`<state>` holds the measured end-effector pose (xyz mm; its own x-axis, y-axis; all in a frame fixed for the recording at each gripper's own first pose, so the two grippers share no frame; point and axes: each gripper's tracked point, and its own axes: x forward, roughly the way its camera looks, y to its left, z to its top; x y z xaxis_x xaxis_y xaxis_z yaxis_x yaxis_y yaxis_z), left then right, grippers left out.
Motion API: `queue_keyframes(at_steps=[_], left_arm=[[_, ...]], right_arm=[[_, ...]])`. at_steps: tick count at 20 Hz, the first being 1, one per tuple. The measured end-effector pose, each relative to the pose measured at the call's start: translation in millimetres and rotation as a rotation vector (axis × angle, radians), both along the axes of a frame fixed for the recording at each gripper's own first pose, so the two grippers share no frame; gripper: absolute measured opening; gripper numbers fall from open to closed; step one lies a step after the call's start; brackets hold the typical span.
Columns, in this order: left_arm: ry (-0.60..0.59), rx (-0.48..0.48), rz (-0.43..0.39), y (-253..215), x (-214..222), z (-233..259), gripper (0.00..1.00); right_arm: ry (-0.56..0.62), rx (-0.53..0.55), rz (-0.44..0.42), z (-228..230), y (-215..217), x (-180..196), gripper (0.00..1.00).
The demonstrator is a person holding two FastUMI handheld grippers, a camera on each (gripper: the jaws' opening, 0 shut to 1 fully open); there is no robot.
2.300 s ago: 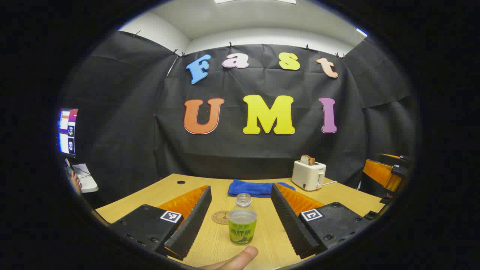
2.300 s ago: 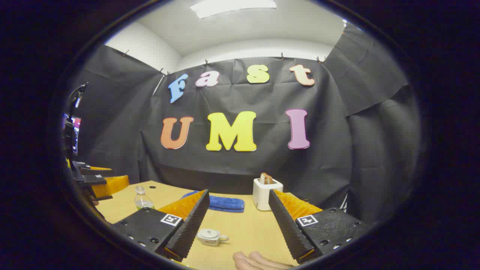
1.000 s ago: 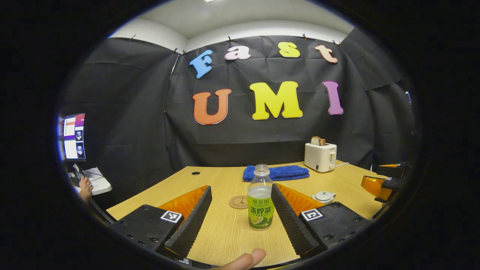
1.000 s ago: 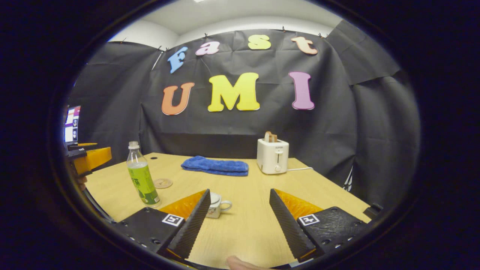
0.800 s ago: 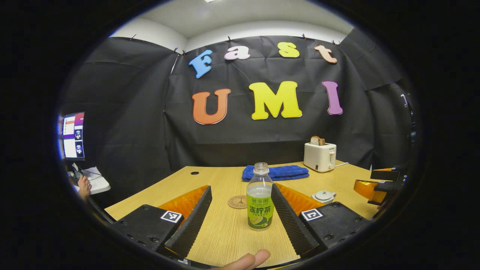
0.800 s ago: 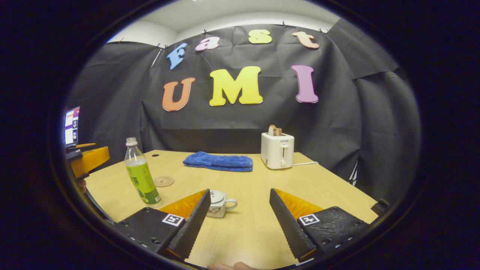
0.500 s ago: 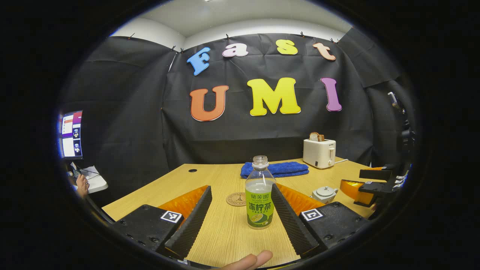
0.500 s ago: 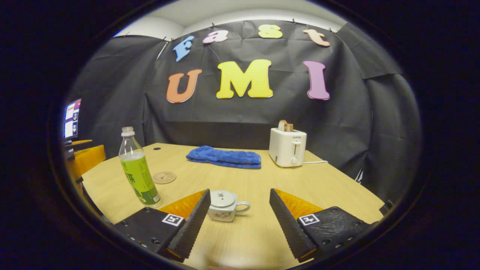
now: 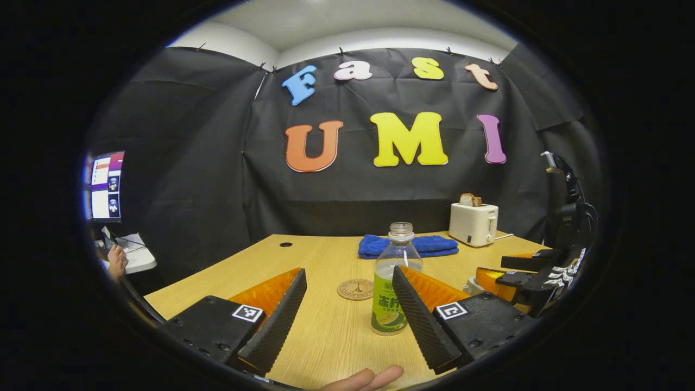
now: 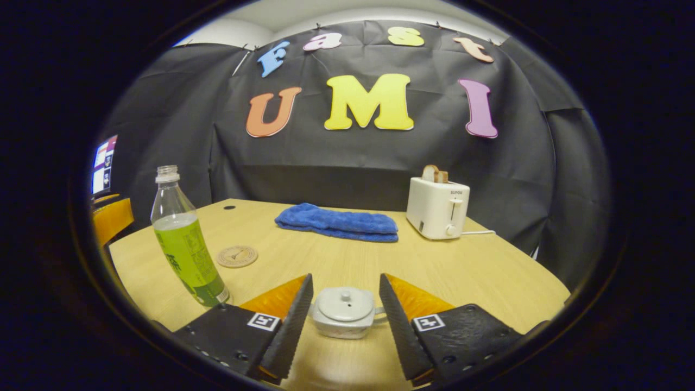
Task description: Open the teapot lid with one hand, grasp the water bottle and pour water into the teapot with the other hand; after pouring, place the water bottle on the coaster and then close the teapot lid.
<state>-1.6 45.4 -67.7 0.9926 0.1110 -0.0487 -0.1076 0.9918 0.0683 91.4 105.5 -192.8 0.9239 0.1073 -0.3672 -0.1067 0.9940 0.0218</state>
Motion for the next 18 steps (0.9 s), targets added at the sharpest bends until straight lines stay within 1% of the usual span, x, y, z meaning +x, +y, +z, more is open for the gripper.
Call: queue_keyframes(at_steps=[1,3,4,5,6,7,8,9,11,12,13,16,18], left_arm=[[-0.002,0.01,0.005,0.5,1.0,-2.2,0.99],[-0.005,0.022,-0.005,-3.9,-0.1,-4.2,0.99],[-0.012,0.027,-0.009,-5.4,-1.4,-1.8,0.99],[-0.023,0.036,-0.003,-4.7,-2.4,-0.3,0.99],[-0.033,0.047,0.003,-4.1,-3.6,1.9,0.99],[-0.039,0.052,0.003,-5.1,-4.3,2.5,0.99],[-0.043,0.055,-0.001,-7.2,-4.5,2.8,0.99],[-0.046,0.061,-0.006,-9.0,-4.4,3.6,0.99],[-0.054,0.087,-0.011,-11.7,-5.5,4.5,0.99],[-0.061,0.102,-0.015,-14.1,-5.4,5.2,0.99],[-0.066,0.113,-0.02,-17.3,-6.3,5.3,0.99],[-0.079,0.12,-0.043,-26.1,-10.0,5.4,0.98],[-0.078,0.1,-0.048,-27.5,-8.9,5.3,0.98]], right_arm=[[-0.007,-0.007,-0.003,-0.3,1.0,1.1,0.72],[-0.011,-0.02,-0.004,-2.4,2.4,1.6,0.57],[-0.003,-0.017,-0.007,-4.9,2.9,2.9,0.52],[0.002,-0.016,-0.033,-7.5,-2.9,5.6,0.49],[0.006,-0.001,-0.053,-7.0,-6.1,6.2,0.36],[0.012,0.013,-0.055,-7.7,-4.6,6.5,0.32],[0.002,0.014,-0.059,-6.3,-5.4,6.8,0.24],[0.0,0.004,-0.053,-6.7,-2.1,6.5,0.21],[-0.019,-0.021,-0.023,-8.9,2.0,6.4,0.21],[-0.024,-0.028,-0.015,-12.3,1.5,8.2,0.11],[-0.035,-0.038,-0.008,-10.0,3.1,6.0,0.05],[-0.027,-0.037,0.015,-11.2,3.7,8.3,0.07],[-0.01,0.001,0.014,-11.2,2.7,7.3,0.07]])
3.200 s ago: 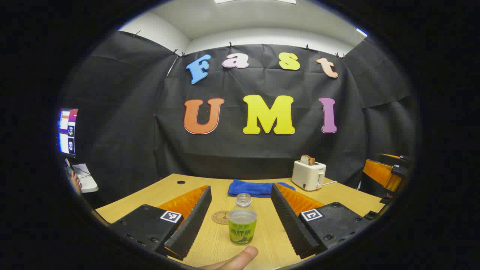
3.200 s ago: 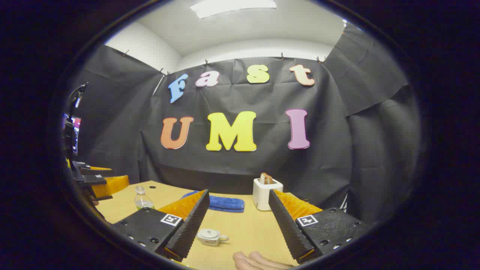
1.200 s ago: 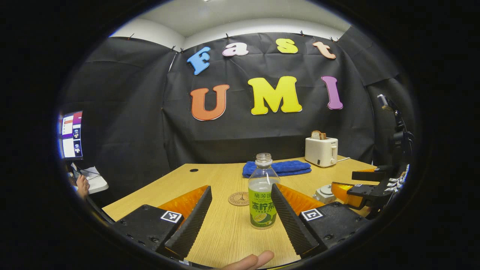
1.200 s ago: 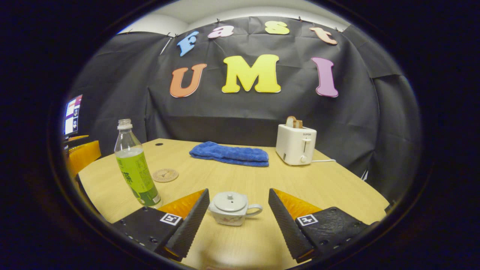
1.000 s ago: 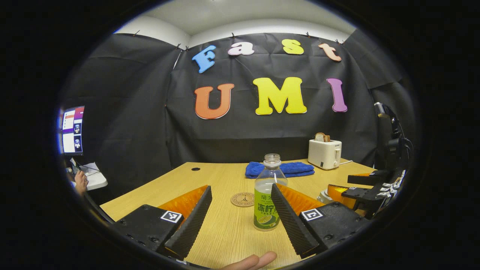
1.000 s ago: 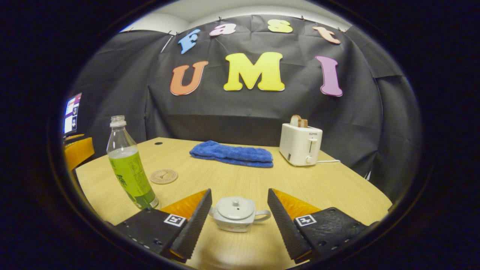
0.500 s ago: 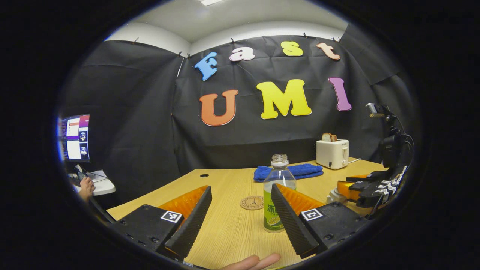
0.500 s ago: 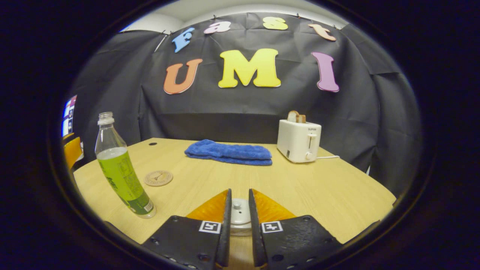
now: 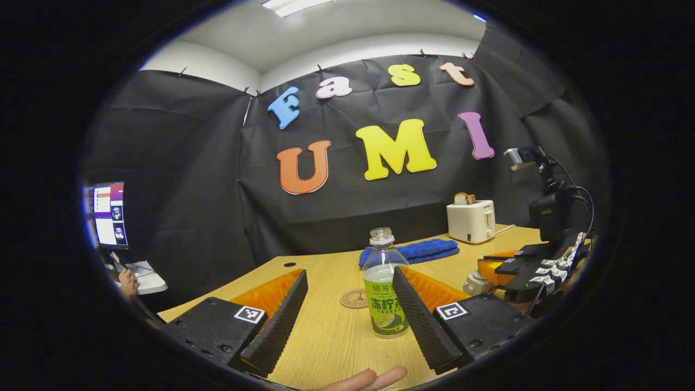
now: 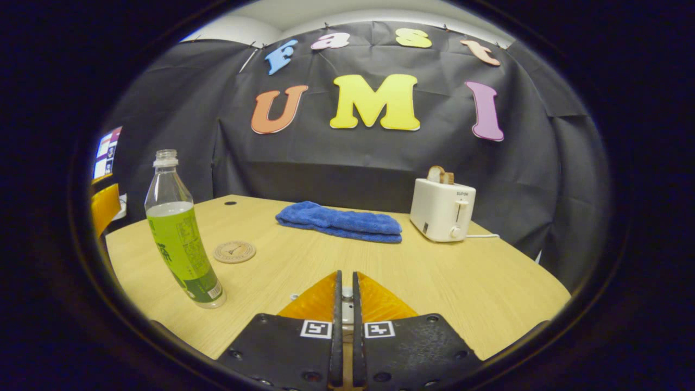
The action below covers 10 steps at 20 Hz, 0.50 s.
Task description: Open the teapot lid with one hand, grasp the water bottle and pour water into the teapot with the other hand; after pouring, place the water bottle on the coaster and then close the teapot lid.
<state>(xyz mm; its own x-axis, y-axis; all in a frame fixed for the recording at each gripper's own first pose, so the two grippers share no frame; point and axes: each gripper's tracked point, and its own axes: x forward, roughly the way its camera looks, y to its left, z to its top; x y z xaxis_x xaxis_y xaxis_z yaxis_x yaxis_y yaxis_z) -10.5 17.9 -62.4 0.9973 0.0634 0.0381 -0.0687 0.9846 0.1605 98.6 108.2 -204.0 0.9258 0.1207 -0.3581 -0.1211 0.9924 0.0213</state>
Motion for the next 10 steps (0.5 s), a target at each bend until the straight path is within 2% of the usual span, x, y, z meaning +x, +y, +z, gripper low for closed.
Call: queue_keyframes(at_steps=[1,2,10], left_arm=[[0.0,-0.011,0.006,1.8,-0.4,-0.4,0.98],[0.002,-0.019,0.017,5.1,1.0,-0.3,0.98],[0.036,-0.062,0.059,21.4,2.8,-9.1,0.98]], right_arm=[[0.005,0.006,-0.001,0.2,0.2,0.9,0.07],[0.0,0.016,-0.007,2.1,0.7,0.7,0.0],[0.001,0.058,-0.021,3.4,0.2,2.0,0.0]])
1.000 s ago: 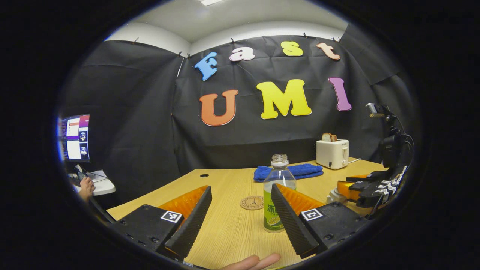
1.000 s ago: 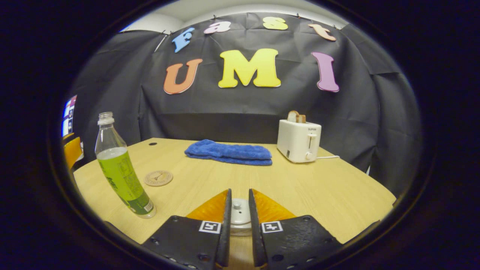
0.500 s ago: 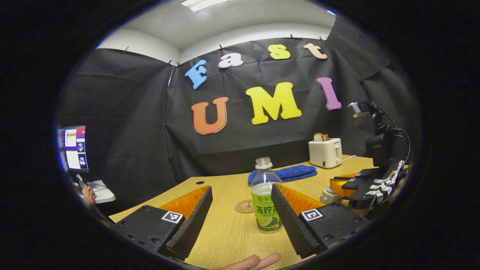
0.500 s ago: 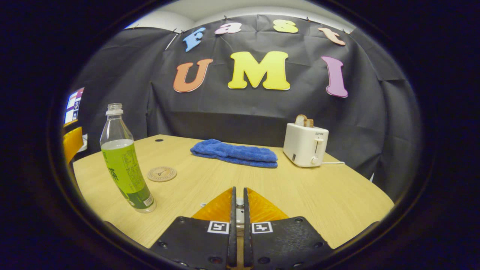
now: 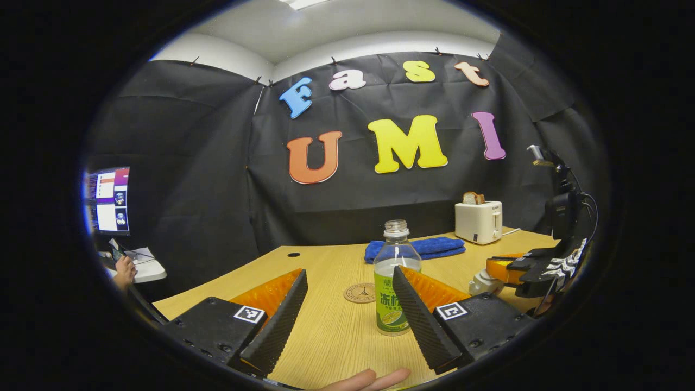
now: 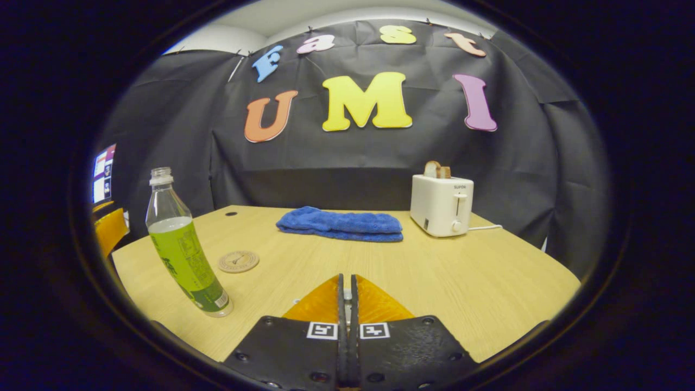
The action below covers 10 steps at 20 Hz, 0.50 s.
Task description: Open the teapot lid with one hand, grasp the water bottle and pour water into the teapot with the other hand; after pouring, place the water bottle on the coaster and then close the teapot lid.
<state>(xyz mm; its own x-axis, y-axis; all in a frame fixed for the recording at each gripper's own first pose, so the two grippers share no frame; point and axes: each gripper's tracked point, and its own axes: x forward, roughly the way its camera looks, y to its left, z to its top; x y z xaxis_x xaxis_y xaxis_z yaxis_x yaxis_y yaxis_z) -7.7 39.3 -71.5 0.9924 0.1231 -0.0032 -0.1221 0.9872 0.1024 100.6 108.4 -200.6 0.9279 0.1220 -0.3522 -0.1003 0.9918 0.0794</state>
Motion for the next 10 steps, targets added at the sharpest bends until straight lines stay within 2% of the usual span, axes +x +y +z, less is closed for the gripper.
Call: queue_keyframes(at_steps=[5,10], left_arm=[[0.021,-0.049,-0.002,4.2,3.8,-2.1,0.98],[0.045,-0.103,0.005,9.8,9.1,3.1,0.99]], right_arm=[[-0.062,-0.05,-0.015,27.8,-8.9,0.8,0.0],[-0.132,-0.02,-0.003,68.2,-18.3,-5.5,0.0]])
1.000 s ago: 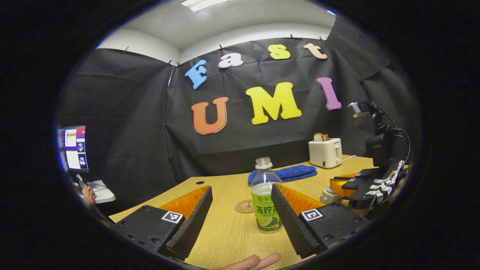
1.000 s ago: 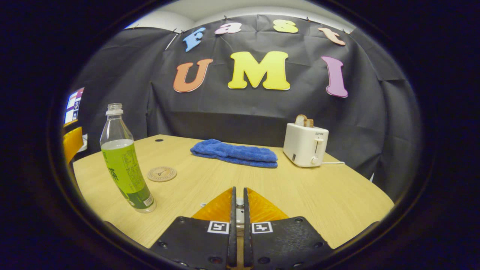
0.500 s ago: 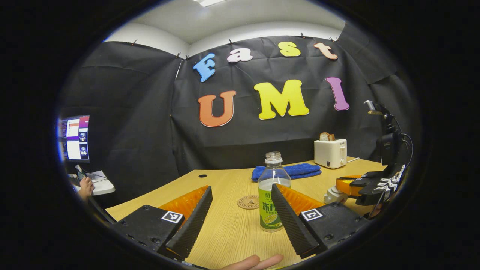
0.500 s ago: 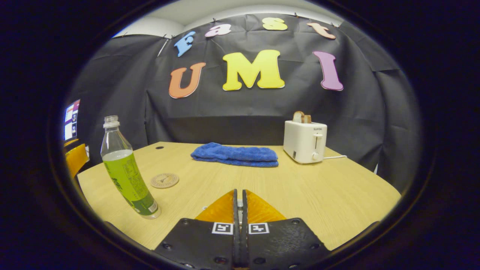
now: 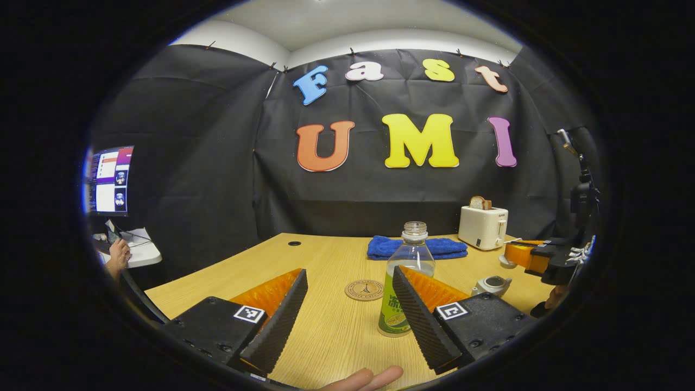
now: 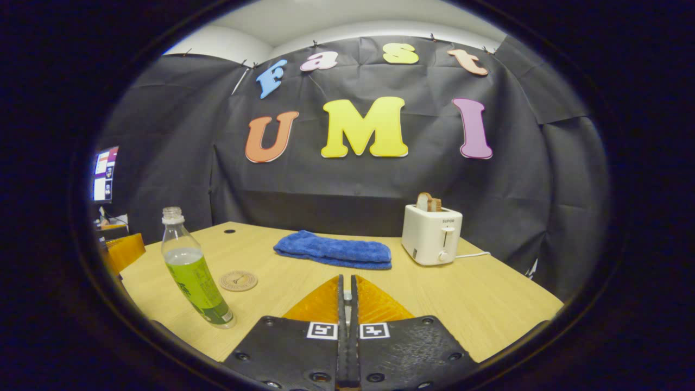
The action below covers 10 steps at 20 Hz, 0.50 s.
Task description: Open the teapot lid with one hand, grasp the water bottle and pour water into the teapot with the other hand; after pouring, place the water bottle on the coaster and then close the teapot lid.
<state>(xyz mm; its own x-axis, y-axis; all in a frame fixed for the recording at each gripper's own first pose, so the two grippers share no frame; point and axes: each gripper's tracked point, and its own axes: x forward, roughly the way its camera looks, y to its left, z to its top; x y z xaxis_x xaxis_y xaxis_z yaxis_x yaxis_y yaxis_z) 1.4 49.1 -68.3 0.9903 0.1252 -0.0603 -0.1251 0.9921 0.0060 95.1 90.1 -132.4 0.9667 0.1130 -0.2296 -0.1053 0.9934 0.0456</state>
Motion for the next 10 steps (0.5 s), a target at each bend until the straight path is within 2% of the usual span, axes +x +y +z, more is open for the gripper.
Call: queue_keyframes(at_steps=[4,7,8,10], left_arm=[[-0.002,-0.026,-0.004,-3.4,6.8,14.6,0.98],[-0.005,-0.048,-0.04,-16.9,16.2,23.4,0.98],[0.001,-0.049,-0.05,-21.7,18.2,24.0,0.95],[0.02,-0.058,-0.073,-32.1,20.9,17.4,0.98]], right_arm=[[-0.037,0.028,0.007,25.3,-15.7,-8.2,0.0],[-0.048,0.039,-0.001,34.7,-30.2,-14.7,0.0],[-0.049,0.042,-0.001,35.4,-33.2,-16.4,0.0],[-0.045,0.041,-0.003,34.1,-40.8,-20.4,0.0]])
